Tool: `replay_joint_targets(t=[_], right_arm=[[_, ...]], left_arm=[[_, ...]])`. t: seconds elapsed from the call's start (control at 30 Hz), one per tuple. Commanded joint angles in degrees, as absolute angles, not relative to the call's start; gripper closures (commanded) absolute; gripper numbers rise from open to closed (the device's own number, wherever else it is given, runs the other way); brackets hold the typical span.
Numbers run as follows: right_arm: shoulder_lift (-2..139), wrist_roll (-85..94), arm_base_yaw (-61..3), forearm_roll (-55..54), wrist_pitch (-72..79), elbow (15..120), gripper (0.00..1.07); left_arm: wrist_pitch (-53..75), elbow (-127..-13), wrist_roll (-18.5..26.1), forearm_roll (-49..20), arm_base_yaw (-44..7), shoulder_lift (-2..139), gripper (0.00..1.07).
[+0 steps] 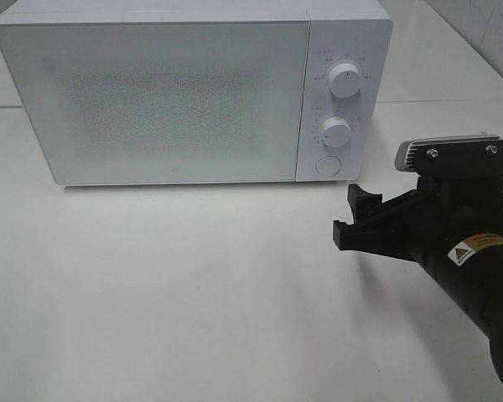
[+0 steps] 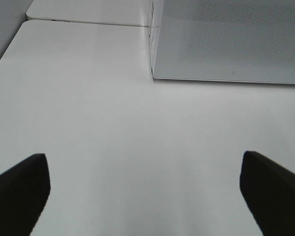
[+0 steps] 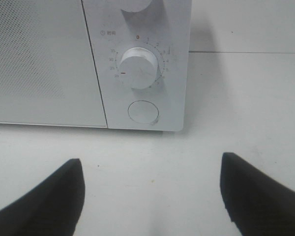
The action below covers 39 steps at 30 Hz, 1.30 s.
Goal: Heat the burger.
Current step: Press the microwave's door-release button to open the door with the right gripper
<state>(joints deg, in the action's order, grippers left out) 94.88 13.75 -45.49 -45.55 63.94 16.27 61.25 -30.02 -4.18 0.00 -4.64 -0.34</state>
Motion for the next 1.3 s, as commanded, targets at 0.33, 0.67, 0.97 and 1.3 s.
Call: replay_joint_targets(t=[0.33, 0.67, 0.97, 1.3], right_arm=[[94.9, -5.8, -47.1, -46.6, 62.6, 17.6, 0.33], [94.9, -29.4, -47.1, -46.6, 62.6, 17.6, 0.45], [94.9, -59.0, -47.1, -46.6, 62.6, 17.6, 0.79], [94.9, -74.1, -47.1, -46.6, 61.8, 17.6, 1.05]], left_arm=[[61.1, -30.1, -4.3, 0.0, -4.4, -1.1, 0.09], [61.1, -30.1, -4.3, 0.0, -4.4, -1.1, 0.09], [61.1, -30.1, -4.3, 0.0, -4.4, -1.1, 0.09], [61.1, -30.1, -4.3, 0.0, -4.4, -1.1, 0.09]])
